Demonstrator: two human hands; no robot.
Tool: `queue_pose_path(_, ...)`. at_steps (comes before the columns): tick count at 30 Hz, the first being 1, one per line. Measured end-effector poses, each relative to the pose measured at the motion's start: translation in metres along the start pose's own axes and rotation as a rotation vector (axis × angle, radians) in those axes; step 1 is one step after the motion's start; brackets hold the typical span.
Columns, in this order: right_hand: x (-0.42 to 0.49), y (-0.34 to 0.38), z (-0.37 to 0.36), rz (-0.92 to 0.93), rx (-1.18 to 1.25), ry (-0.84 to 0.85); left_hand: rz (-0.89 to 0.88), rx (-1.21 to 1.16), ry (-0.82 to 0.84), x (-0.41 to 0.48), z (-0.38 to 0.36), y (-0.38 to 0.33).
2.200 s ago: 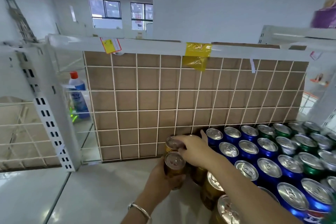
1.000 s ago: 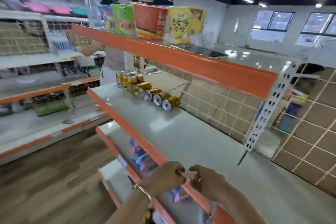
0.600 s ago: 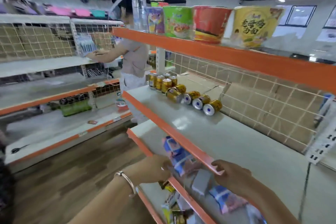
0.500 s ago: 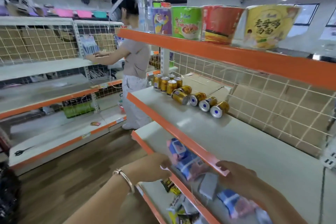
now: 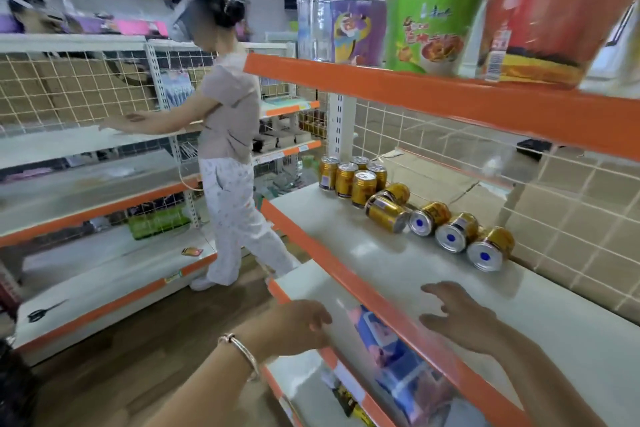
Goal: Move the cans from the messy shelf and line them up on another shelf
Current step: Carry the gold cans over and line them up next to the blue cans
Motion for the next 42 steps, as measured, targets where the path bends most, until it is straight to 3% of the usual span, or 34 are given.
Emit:
queue_pose_path(7, 0.093, 0.054, 0.003, 0.028, -0.03, -0.009, 0.019, -0.053, -0.109, 0.08, 0.061, 0.039)
queue_pose_path(13, 0.141, 0.08, 0.003, 0.033, -0.145, -0.027, -0.061, -0.047, -0.045, 0.141, 0.075, 0.049)
queue_pose_path(23, 0.219, 0.125, 0.003, -0.057, 0.037, 0.033, -0.183, -0.012, 0.032, 0.255, 0.124, 0.079)
queue_pose_path(29, 0.269, 0.145, 0.028, -0.113, 0.039, -0.125, -0.239, -0.091, -0.04, 0.322, 0.168, 0.095)
queue_pose_path(34, 0.305, 0.149, 0.04, -0.235, -0.025, -0.378, -0.263, -0.28, -0.11, 0.362, 0.187, 0.099)
queue_pose_path(37, 0.323, 0.152, 0.035, -0.316, -0.216, -0.398, -0.272, -0.334, -0.147, 0.374, 0.189, 0.095)
queue_pose_path(42, 0.338, 0.153, 0.016, -0.382, -0.214, -0.303, -0.29, -0.444, -0.175, 0.398, 0.183, 0.089)
Point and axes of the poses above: each hand's wrist, its own x-axis towards the middle knuckle, its own z-axis out of the back of the hand, y = z × x, the point moved 5 cm from there along x, towards the middle knuckle, and after that the axes turned 12 degrees about -y, right-handed, at the moved point
